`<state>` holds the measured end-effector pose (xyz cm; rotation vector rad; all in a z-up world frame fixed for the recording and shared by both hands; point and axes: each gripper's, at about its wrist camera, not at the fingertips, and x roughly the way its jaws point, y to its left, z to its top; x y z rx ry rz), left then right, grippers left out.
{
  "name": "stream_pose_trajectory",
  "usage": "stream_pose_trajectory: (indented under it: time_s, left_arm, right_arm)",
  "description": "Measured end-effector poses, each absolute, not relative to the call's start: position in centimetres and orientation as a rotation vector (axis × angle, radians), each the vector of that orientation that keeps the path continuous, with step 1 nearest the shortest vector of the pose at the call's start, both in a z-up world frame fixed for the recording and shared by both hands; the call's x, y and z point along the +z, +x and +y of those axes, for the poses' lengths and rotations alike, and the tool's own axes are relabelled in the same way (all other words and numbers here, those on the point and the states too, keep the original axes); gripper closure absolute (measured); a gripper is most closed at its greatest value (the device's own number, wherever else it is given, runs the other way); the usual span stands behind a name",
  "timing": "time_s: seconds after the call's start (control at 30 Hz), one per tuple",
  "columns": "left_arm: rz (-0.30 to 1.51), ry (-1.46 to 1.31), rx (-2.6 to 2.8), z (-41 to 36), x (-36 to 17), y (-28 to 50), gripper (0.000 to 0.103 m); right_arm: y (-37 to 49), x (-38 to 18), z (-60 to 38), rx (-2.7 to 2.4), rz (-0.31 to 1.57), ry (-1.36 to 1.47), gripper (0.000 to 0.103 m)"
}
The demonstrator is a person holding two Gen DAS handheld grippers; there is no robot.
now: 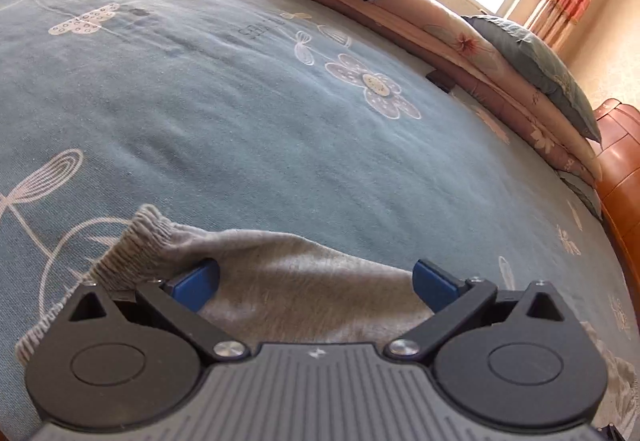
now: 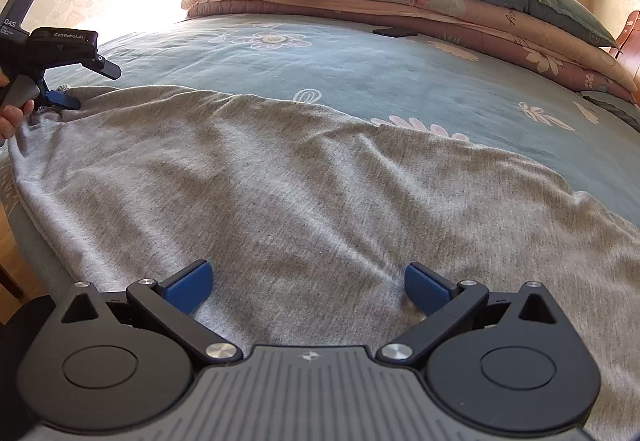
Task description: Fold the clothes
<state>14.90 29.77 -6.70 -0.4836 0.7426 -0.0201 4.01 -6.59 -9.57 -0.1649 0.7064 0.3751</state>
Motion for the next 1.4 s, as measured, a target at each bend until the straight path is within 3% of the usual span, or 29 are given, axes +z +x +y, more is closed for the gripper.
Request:
stream_pose_trajectory:
  time_s: [0.17,0.33,0.73,1.4]
  left_arm:
    - [0.723,-0.401,-0.148,25.7,-5.5,11.6,0.001]
    - [0.838,-0.435,-0.094,25.2,-8.2,8.1,0.001]
    - [0.633,-0.187,0.082,16.7,-7.0,-2.0,0.001]
    - [0.508,-0.271,0.073,18.4,-6.7,-6.0,0.001]
  right_arm:
    - [4.0,-9.6,-6.6,0.375,0.707,-0.163,0.000]
    - [3.8,-9.7,-6.7,0.377,0.695,-0.160,0.000]
    - [2.9,-10.2,-6.9,0.383,0.634,-0.163,0.000]
    - [3.9,-8.5,-4.9,0.294,0.779,-0.239,0.000]
